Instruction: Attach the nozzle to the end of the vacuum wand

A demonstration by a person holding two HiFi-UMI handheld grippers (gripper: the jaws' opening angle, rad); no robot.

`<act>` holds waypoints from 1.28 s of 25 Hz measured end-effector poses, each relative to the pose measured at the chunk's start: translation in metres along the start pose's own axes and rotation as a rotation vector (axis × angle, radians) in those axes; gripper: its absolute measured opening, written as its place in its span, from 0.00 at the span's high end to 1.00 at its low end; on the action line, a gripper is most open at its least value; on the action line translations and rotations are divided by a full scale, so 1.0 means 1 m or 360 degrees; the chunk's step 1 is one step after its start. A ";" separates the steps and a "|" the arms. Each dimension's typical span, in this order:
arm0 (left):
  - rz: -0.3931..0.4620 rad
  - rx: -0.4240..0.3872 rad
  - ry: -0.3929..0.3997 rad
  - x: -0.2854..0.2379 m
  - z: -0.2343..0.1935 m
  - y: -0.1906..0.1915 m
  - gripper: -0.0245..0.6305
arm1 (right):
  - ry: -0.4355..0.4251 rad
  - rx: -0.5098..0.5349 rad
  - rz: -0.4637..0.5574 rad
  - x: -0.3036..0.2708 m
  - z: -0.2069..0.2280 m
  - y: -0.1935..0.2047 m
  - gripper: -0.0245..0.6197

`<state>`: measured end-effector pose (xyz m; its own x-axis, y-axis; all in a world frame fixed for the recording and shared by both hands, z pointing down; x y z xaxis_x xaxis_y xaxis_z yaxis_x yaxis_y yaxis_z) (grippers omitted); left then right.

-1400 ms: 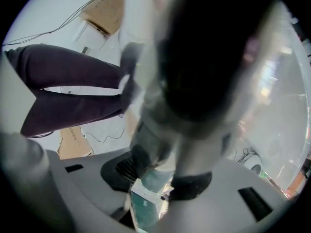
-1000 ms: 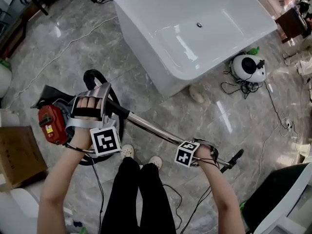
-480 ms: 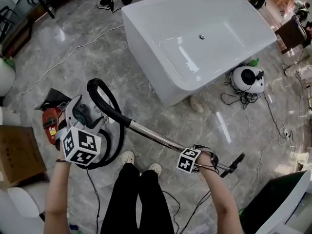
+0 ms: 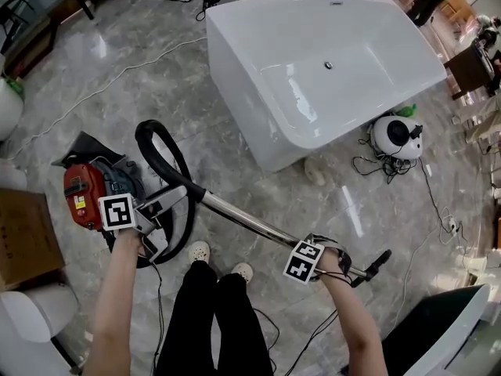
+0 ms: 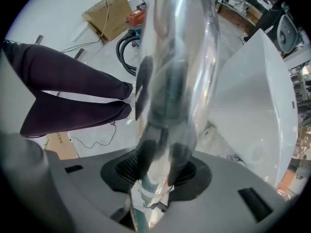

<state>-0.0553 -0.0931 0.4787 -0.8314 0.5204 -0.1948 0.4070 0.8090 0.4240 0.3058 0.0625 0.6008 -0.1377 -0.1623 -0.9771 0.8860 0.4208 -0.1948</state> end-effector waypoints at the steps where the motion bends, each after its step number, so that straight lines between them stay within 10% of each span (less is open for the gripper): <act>1: 0.0142 0.0080 0.0140 -0.005 0.005 -0.006 0.31 | 0.0003 0.0011 0.0004 0.002 -0.002 0.000 0.71; 7: 0.0540 0.0056 0.0479 -0.020 0.038 -0.045 0.36 | 0.0035 0.0064 0.0040 0.004 -0.013 0.004 0.71; 10: 0.0589 -0.0005 0.0484 -0.021 0.052 -0.055 0.78 | 0.0061 0.0043 0.0082 0.005 -0.008 0.001 0.71; 24: 0.0290 -0.0644 0.0574 -0.086 0.185 -0.096 0.84 | 0.0211 -0.0298 0.0584 -0.019 0.024 -0.071 0.71; 32: 0.0468 -0.0896 0.0331 -0.050 0.206 -0.116 0.85 | 0.0209 -0.0255 0.0848 -0.013 0.028 -0.140 0.71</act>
<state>0.0175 -0.1566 0.2570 -0.7946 0.5883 0.1501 0.4152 0.3460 0.8414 0.1964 -0.0194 0.6433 0.2470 0.2172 -0.9444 0.7714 0.5457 0.3273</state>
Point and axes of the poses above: the fingertips, and each gripper's own axes: x backward along the fingers, z to its right, y out of its underside, the point moved 5 cm from there along x, backward along the fingers, and after that the axes turned 10 degrees about -x, right-handed, at the moved point
